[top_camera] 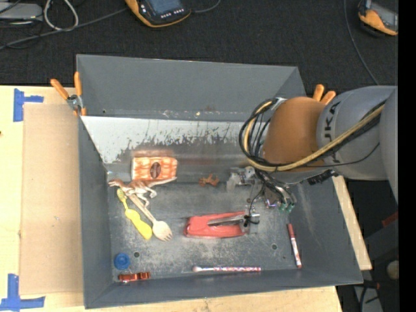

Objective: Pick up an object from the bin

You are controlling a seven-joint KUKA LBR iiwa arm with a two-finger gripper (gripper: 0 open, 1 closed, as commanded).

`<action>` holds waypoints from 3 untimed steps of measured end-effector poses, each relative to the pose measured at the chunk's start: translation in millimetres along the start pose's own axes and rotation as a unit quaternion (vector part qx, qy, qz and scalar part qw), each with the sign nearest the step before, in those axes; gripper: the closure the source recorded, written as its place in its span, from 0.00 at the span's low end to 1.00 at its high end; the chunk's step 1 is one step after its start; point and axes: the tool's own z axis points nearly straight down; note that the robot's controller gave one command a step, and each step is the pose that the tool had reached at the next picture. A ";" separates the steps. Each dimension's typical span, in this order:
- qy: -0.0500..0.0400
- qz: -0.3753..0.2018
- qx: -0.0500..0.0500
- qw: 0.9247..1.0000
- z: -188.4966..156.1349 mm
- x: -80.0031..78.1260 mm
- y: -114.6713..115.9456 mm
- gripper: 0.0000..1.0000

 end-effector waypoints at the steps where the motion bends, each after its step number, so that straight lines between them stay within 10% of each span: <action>1: -0.006 0.055 0.001 0.998 15.6 32.7 17.7 0.00; 2: -0.001 -0.019 0.001 1.000 13.7 56.4 49.5 0.00; 3: -0.002 0.110 0.002 0.994 14.2 81.9 40.1 1.00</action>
Offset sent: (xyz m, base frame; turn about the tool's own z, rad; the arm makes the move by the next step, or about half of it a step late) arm -0.0645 0.0504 -0.0137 -0.0440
